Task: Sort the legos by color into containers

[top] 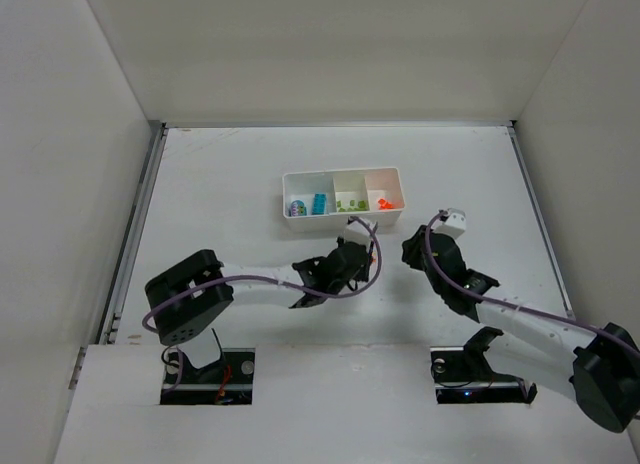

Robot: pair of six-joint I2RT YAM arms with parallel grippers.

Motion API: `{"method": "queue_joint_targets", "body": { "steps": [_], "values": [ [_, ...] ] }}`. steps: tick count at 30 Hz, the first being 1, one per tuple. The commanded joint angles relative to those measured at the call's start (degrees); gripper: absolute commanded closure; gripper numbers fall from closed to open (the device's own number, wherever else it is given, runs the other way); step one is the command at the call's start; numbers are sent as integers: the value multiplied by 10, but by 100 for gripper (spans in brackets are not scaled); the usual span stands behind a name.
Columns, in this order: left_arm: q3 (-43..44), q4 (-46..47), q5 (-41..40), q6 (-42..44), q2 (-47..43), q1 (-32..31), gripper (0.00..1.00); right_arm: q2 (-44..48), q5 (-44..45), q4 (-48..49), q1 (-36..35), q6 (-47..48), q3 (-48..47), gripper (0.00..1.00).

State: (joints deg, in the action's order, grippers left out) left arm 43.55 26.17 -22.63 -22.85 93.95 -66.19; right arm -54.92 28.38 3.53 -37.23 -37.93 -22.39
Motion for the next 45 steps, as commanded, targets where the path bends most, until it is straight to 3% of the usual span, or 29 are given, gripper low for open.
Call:
{"method": "queue_joint_targets", "body": {
  "steps": [1,10,12,15,17,19,25,31,45],
  "values": [
    [72,3,28,12,-36,41,85,-19,14,32,-9,-29,9,63],
    [264,-25,73,33,91,124,84,-62,17,47,-12,-36,12,63],
    [304,-40,73,36,125,135,78,-52,12,49,-12,-39,17,63],
    [327,-44,68,36,143,143,62,-40,10,53,-12,-41,26,63],
    [319,-39,66,38,132,142,51,-38,10,57,-12,-42,29,62],
    [292,-32,55,43,108,137,50,-43,7,57,-12,-40,26,62],
    [133,-11,30,34,6,95,61,-58,5,58,-14,-31,17,68],
    [8,5,-36,-56,-38,42,63,-68,0,60,-27,-26,12,70],
    [30,35,-8,-75,69,37,64,-63,2,62,-27,-30,17,69]
  ]
}}
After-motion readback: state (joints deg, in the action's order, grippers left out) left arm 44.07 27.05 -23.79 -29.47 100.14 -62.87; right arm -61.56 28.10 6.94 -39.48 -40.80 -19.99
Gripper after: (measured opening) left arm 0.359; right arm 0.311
